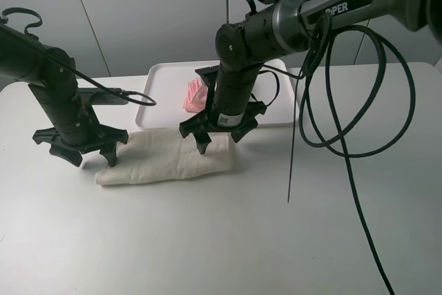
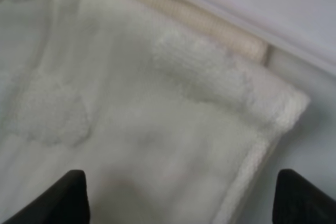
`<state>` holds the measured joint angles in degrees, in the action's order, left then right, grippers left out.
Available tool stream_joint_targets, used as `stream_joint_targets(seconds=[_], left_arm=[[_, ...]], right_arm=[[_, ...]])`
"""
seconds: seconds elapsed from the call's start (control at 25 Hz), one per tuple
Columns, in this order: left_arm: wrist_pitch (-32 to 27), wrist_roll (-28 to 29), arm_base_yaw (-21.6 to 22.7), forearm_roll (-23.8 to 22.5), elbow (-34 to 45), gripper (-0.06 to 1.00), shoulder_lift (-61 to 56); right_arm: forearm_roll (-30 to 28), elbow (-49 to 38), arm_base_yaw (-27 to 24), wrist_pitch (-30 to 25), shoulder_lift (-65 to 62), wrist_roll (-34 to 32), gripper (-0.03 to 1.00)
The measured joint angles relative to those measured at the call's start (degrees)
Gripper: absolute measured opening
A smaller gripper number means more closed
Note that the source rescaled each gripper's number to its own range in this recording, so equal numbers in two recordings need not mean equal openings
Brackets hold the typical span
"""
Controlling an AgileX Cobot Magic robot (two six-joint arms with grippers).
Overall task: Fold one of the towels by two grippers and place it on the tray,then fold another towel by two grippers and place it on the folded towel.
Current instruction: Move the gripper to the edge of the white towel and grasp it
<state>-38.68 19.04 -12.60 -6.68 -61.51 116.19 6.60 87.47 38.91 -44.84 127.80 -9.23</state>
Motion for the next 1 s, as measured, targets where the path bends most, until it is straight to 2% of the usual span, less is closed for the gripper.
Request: stream_joint_targets(seconds=[0.24, 0.56, 1.0], left_arm=[[0.03, -0.48, 0.0, 0.0, 0.0, 0.85, 0.0], [0.03, -1.4, 0.0, -0.19, 0.0, 0.85, 0.0], [0.03, -1.83, 0.0, -0.19, 0.0, 0.85, 0.0]], right_arm=[[0.71, 3.23, -0.52, -3.18, 2.69, 0.0, 0.76], [9.22, 3.47, -6.7, -4.99, 2.85, 4.92, 0.76], [10.49, 3.47, -6.34, -4.77, 2.85, 4.99, 0.73]])
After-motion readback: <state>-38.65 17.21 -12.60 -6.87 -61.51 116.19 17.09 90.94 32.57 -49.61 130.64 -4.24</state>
